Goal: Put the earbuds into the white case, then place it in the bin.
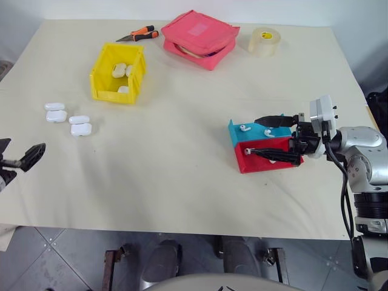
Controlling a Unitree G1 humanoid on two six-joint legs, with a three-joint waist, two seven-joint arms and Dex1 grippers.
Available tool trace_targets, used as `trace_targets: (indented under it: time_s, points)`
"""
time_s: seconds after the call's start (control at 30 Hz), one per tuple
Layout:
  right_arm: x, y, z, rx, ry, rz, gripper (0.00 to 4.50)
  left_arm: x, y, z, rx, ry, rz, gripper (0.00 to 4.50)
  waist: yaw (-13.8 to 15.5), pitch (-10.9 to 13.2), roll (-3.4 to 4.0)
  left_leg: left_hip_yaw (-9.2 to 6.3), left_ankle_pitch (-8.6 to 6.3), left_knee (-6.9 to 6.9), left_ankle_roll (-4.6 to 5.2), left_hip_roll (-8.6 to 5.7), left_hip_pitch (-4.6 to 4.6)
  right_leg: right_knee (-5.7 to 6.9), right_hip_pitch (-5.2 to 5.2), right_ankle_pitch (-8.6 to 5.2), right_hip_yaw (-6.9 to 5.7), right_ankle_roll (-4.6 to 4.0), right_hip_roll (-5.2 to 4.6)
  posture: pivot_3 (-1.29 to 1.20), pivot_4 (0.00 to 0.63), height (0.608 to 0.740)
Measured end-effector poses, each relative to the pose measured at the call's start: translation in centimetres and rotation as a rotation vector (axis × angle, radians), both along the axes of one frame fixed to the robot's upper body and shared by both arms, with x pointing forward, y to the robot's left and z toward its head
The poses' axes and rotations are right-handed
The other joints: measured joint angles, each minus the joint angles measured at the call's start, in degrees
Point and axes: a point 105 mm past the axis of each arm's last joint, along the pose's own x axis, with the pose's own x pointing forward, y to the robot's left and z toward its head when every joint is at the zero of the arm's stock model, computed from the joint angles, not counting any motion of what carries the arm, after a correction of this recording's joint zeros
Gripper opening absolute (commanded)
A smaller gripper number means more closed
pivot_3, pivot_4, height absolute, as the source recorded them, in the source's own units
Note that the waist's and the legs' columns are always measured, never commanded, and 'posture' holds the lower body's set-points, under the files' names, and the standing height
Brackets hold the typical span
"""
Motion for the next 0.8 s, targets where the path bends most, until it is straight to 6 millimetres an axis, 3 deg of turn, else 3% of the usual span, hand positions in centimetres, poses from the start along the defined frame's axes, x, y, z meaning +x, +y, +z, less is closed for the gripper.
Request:
trace_targets:
  time_s: [0.23,0.57,0.8]
  points:
    - [-0.1,0.2,-0.2,-0.003,0.003,0.010,4.50,3.4,-2.7,-1.1,-0.026,0.224,0.074,4.48,-0.1,0.0,0.01,0.02,0.02,0.01,-0.03,-0.03,-0.01,0.07,-0.07,0.00,-0.07,0.00,0.02,0.00,0.150,0.740]
    - [-0.5,0.3,-0.4,-0.015,0.010,0.017,4.50,6.0,-4.3,-1.7,-0.121,0.389,0.183,4.48,-0.2,0.0,0.01,0.08,0.03,0.12,-0.06,-0.17,-0.02,0.29,-0.22,0.00,-0.33,-0.01,-0.11,0.00,0.150,0.740]
    - [-0.7,0.2,-0.8,-0.021,0.030,0.018,4.50,8.2,-4.3,-2.9,-0.188,0.460,0.284,4.48,-0.2,0.0,0.00,0.07,0.03,0.13,-0.07,-0.50,-0.02,0.29,-0.24,0.01,-0.48,-0.01,-0.19,0.00,0.150,0.740]
